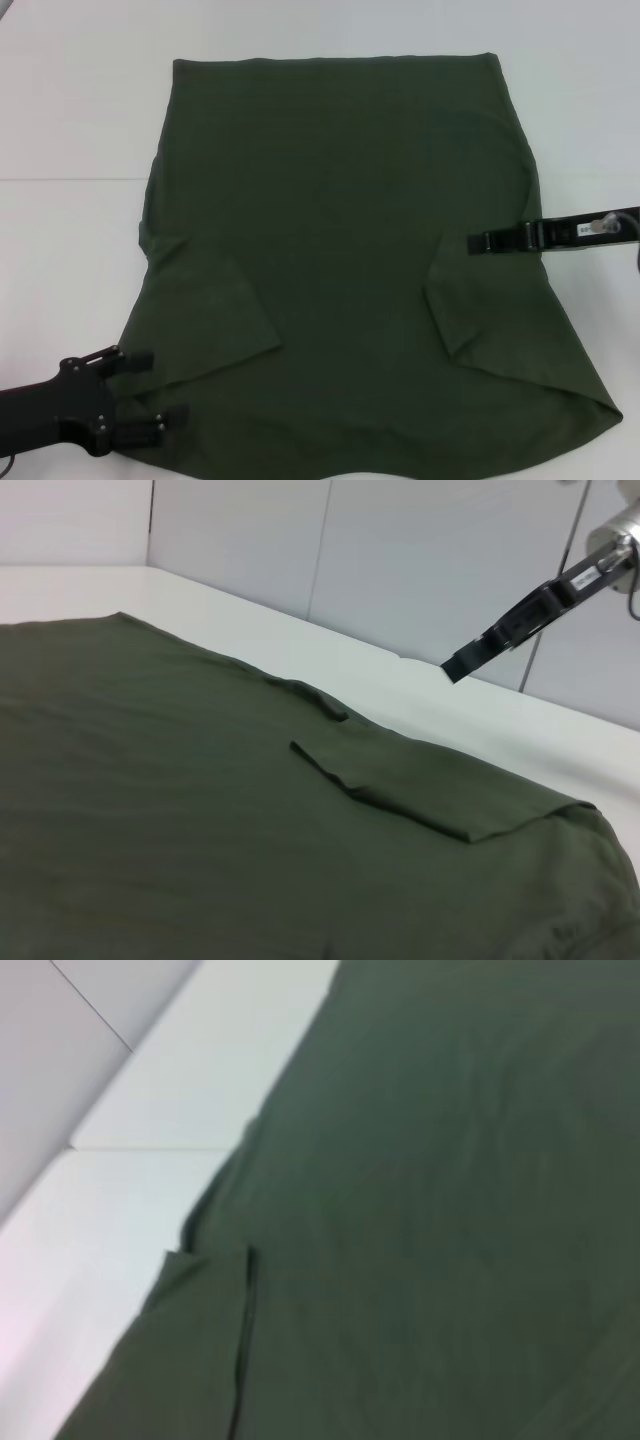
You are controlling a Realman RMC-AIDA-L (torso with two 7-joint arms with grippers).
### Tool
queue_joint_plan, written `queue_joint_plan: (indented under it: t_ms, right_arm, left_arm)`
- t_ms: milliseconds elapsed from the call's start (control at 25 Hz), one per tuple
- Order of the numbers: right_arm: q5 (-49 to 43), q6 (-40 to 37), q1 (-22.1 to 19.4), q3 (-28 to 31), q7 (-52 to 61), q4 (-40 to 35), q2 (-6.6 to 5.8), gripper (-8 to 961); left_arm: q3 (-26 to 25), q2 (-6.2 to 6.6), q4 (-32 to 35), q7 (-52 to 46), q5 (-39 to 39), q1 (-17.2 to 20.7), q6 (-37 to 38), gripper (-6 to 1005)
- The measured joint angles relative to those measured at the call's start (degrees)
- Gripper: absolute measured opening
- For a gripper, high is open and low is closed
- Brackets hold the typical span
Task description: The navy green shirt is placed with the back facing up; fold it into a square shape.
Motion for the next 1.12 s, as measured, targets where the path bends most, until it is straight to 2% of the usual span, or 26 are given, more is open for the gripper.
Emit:
queue_joint_plan:
  t_ms: [40,200,280,440,600,680,840,1000,1080,1120]
  right_arm:
    - [2.30,-1.02,-0.85,0.17,-1.51,0.00,-0.72,307]
    - [6.40,-3.36,-2.98,1.24,-6.46,0.00,-1.55,469]
    - [8.92,-5.22,-4.84,2.58,-10.37,-0.02,-1.77,550]
    - [13.36,-9.86,-8.78,6.20,-19.20,0.06,-1.97,788]
    - [15.09,-13.84,-12.50,8.40,-27.49,1.30,-2.00,860]
    - [15.20,-15.52,-13.87,8.80,-30.95,2.39,-2.17,896]
    - [15.25,-18.94,-16.38,8.88,-38.47,5.11,-2.23,894]
    - [15.05,-20.01,-18.59,8.48,-46.47,6.62,-1.48,892]
    - [15.04,-20.02,-19.76,8.52,-51.31,6.75,-0.67,891]
    - [15.04,-20.01,-20.31,8.70,-53.40,6.72,-0.24,890]
  left_arm:
    - [0.00,0.08,0.00,-1.19,-0.01,-0.04,0.10,888]
    - [-0.04,0.43,-0.02,-6.05,-0.04,-0.41,0.18,887]
    - [-0.09,0.74,-0.01,-9.29,-0.06,-0.68,0.54,887]
    - [-1.62,1.86,-0.03,-15.51,-0.08,-1.41,3.83,886]
    - [-4.66,2.80,-0.06,-19.52,-0.08,-1.78,6.97,885]
    - [-5.16,3.70,-0.42,-23.40,0.11,-1.92,7.21,884]
    - [-4.73,5.57,-2.18,-31.34,1.63,-2.38,7.03,883]
    - [-4.84,6.40,-2.23,-38.08,4.21,-2.68,7.39,882]
    - [-4.87,7.20,-1.97,-43.34,6.17,-2.79,7.58,882]
    - [-4.87,7.20,-1.97,-43.34,6.17,-2.79,7.58,882]
